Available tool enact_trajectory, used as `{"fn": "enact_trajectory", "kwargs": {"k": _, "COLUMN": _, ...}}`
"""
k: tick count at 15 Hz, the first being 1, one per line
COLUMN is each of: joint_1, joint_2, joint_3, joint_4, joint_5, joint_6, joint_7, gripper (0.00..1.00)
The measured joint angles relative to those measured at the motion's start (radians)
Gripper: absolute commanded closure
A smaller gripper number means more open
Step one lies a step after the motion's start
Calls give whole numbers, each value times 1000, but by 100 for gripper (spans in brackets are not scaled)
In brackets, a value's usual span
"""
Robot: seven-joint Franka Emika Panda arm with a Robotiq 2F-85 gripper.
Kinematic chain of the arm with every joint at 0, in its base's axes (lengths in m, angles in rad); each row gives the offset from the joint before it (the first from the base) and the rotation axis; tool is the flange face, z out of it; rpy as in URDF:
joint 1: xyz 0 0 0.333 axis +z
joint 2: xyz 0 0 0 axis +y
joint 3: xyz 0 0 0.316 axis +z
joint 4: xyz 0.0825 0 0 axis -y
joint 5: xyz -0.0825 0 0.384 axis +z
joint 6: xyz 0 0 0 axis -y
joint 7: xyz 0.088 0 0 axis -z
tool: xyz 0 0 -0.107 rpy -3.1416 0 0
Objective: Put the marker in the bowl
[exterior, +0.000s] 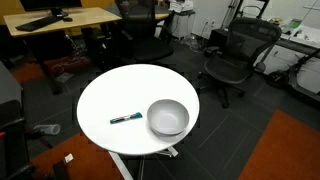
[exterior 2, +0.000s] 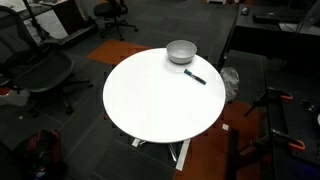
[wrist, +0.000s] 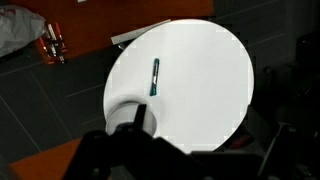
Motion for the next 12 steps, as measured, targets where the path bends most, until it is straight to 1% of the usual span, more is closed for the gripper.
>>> {"fn": "enact_trajectory", "kwargs": {"k": 7, "joint_1": -2, "joint_2": 1, "joint_3": 2, "joint_4": 0, "joint_5": 0, "joint_6": 0, "joint_7": 0, "gripper": 0}}
{"fn": "enact_trajectory", "kwargs": {"k": 12, "joint_1": -15, "joint_2": 29, "joint_3": 42, "joint_4": -18, "joint_5": -2, "joint_6": 38, "joint_7": 11, "gripper": 0}}
